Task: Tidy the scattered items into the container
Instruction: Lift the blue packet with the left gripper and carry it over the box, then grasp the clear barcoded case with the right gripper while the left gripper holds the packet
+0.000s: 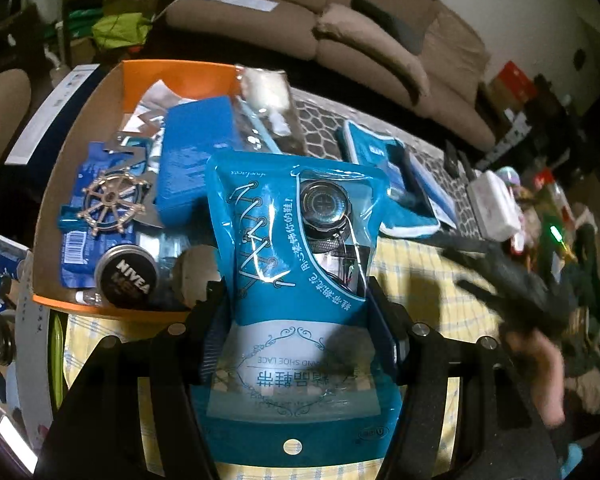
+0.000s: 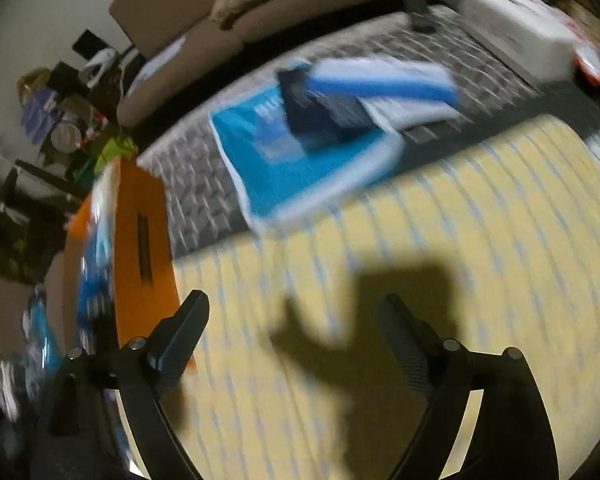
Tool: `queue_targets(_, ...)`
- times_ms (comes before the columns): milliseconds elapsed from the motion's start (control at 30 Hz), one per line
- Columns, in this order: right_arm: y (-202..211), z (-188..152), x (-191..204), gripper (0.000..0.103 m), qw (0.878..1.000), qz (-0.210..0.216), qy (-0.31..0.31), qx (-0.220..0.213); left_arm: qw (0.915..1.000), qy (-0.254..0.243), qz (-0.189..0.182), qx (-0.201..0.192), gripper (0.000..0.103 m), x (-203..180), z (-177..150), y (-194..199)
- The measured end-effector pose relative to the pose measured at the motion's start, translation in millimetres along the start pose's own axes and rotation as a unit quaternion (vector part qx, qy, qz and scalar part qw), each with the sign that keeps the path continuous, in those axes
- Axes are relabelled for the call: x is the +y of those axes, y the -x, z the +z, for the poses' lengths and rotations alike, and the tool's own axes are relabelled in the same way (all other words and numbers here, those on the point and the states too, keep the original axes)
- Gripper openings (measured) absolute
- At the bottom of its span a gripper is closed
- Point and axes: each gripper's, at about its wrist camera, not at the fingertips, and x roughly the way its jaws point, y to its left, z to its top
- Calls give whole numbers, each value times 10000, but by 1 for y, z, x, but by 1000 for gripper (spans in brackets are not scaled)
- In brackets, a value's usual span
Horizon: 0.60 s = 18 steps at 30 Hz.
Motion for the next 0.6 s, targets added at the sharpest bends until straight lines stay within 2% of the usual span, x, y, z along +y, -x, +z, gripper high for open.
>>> queue_targets(133,-58,41,20,89,9977,-540,181,-370,10000,54,59,27,59,5,1,-6)
queue_targets(333,-115,68,32,89,9897,-1142,631,-593,9999,-93,133,-34,59,-2,-1,-7)
queue_targets(433,-132,77,39,94,9789,-1614,1013,-744,9995,-169,249,-87,59,-5,-2,-7)
queue_targets(600,-145,83,37,97,9710,-1873,1126,-971,9993,-178,314,-65,59,-4,-2,-10)
